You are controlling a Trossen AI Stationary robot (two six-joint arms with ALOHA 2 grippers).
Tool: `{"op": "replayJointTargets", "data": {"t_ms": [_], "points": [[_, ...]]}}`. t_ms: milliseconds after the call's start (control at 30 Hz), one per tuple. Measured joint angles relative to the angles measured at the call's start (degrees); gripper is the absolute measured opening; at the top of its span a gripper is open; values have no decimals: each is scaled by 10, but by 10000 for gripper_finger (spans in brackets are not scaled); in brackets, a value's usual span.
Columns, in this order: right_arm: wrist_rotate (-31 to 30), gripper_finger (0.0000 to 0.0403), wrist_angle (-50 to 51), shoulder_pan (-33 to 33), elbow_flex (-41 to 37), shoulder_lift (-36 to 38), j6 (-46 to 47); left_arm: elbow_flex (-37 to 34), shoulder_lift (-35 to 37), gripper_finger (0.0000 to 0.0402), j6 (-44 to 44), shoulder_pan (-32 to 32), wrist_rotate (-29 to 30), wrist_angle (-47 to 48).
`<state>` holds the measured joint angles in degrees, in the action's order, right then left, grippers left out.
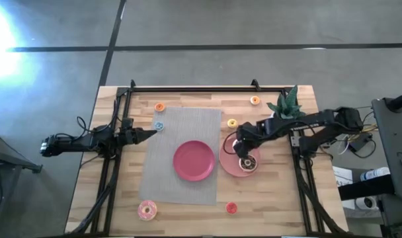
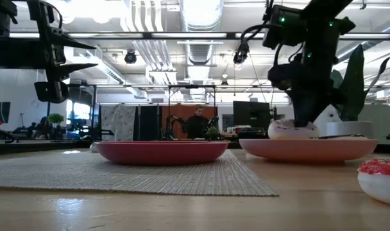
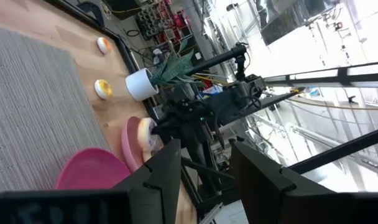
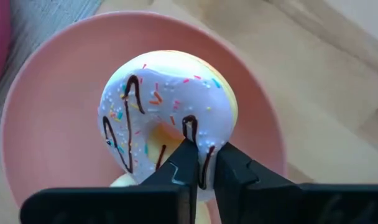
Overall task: Pick & Place donuts
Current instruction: Put the large purple donut on the pink plate, then put the large pink donut on the pink plate
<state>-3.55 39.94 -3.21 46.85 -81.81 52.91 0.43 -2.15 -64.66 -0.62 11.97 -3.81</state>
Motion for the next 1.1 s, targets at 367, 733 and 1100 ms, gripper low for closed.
{"op": "replayJointTargets", "data": {"t_ms": [367, 733, 1100], "points": [[-5, 123, -14, -12, -15, 0, -26, 0, 0, 117, -1, 0, 27, 0], [-40, 209, 15, -6, 4, 13, -69, 0, 0, 117, -1, 0, 27, 0], [-83, 216, 36, 33, 47, 30, -190, 26, -8, 111, -10, 5, 22, 36]]}}
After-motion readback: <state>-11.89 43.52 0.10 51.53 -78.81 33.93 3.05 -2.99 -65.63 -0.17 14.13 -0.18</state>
